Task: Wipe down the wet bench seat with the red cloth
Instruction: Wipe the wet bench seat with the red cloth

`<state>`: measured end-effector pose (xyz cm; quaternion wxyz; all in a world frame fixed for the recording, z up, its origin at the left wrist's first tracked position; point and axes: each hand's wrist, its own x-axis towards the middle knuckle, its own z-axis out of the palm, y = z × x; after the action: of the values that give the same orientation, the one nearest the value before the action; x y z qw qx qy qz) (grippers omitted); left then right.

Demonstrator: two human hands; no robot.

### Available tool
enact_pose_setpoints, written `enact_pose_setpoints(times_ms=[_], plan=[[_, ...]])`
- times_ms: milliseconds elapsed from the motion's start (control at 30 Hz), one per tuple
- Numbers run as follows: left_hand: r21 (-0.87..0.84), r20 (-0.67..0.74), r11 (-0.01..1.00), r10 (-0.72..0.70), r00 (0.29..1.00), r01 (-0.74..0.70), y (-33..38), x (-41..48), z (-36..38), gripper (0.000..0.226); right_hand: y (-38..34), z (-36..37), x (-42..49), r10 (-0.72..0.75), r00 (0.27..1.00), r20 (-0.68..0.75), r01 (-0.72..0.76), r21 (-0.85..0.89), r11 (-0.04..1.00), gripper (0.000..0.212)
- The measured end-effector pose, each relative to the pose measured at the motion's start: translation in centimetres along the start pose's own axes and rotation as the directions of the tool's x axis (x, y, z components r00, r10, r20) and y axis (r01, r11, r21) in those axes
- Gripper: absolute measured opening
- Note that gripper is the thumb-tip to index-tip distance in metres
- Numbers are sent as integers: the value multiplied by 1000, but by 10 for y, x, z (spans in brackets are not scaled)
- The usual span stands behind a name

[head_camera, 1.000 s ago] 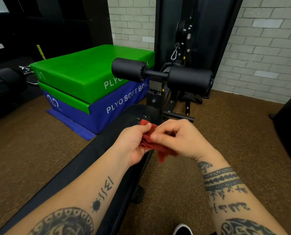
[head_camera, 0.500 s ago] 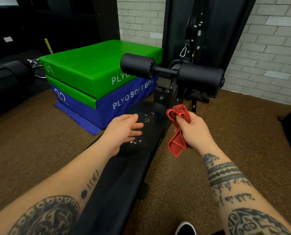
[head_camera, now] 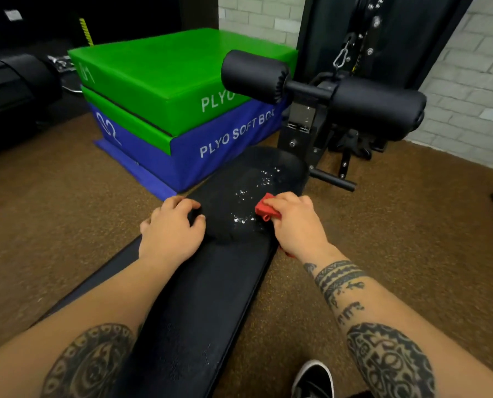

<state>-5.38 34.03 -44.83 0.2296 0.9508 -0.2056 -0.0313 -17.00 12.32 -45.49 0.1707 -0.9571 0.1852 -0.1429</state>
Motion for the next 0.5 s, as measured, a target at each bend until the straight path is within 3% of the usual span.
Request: enact_pose_setpoints(times_ms=[100, 200, 333, 433, 500], plan=[[11, -1, 1000, 0, 1000, 0, -2, 0, 2, 37, 4, -1, 5, -115, 992, 42, 113, 48, 992, 43], [13, -16, 1000, 3, 1000, -3, -2, 0, 2, 37, 8, -20, 4, -237, 950, 204, 210, 146, 967, 49], [15, -13, 1000, 2, 1000, -2, -2, -1, 3, 38, 15, -66, 1, -107, 870, 482, 4, 210, 978, 44], [20, -14, 1000, -9, 1000, 9, -2, 0, 2, 38, 26, -74, 1, -8, 948, 319, -63, 213, 975, 45], [25, -10, 1000, -6, 1000, 7, -2, 0, 3, 38, 26, -64, 5, 53, 981, 187, -110, 307, 946, 47]])
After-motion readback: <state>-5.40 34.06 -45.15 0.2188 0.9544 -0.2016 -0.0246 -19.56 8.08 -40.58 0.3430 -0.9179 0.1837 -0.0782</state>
